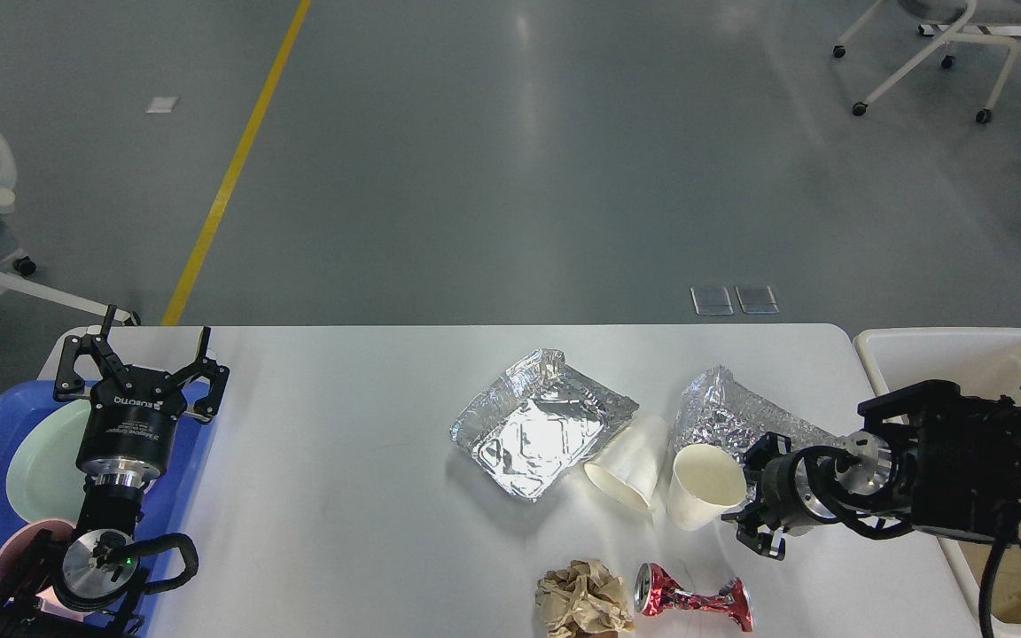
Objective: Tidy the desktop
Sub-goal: 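Grasp the crinkled silver foil bag with the right gripper, then lift the foil bag and carry it over the white bin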
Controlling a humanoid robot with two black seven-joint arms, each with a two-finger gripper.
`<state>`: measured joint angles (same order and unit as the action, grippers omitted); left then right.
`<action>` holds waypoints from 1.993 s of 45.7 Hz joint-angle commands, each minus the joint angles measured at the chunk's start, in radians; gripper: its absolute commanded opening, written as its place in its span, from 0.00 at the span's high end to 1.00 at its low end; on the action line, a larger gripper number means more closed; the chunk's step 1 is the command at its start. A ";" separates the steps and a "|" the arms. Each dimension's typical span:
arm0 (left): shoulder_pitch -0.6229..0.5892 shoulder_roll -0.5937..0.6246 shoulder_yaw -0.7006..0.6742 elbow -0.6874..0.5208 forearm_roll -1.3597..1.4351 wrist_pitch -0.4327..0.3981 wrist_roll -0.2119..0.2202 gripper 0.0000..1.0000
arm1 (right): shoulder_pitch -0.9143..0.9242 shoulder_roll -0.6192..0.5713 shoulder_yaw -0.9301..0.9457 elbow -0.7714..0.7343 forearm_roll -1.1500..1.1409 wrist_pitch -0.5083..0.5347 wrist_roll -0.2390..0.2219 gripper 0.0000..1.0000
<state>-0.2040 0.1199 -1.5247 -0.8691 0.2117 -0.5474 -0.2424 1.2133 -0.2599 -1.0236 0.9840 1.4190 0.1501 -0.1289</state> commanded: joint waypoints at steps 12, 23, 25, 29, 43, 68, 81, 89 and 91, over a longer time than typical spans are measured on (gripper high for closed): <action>0.000 0.000 0.000 0.001 0.000 0.000 0.000 0.04 | -0.020 0.007 -0.006 -0.022 -0.051 -0.063 0.000 1.00; 0.000 0.000 0.000 -0.001 0.000 0.000 0.000 0.04 | -0.012 0.007 -0.001 -0.022 -0.052 -0.087 0.000 1.00; 0.002 -0.002 0.000 -0.001 -0.002 0.000 0.000 0.04 | -0.011 0.005 -0.001 -0.022 -0.052 -0.089 0.000 1.00; 0.000 0.001 0.000 0.001 0.000 0.001 0.000 0.04 | -0.006 -0.002 -0.001 -0.022 -0.052 -0.090 -0.001 1.00; 0.000 0.000 0.000 0.001 0.000 0.001 0.000 0.04 | 0.057 -0.071 -0.018 -0.016 -0.186 -0.086 -0.015 1.00; 0.000 0.001 0.000 -0.001 0.000 0.001 0.002 0.04 | 0.459 -0.226 -0.188 0.176 -0.836 0.183 -0.044 1.00; 0.000 0.001 0.000 0.001 0.000 0.001 0.002 0.04 | 0.788 -0.240 -0.323 0.361 -1.242 0.351 -0.035 1.00; 0.000 0.001 0.000 0.001 0.000 0.001 0.002 0.04 | 0.982 -0.249 -0.354 0.573 -1.456 0.364 -0.035 1.00; 0.000 0.001 0.000 -0.001 0.000 0.001 0.002 0.04 | 1.012 -0.249 -0.355 0.614 -1.476 0.364 -0.035 1.00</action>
<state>-0.2036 0.1199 -1.5248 -0.8694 0.2115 -0.5470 -0.2407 2.1382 -0.5063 -1.3646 1.4878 0.0226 0.5139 -0.1637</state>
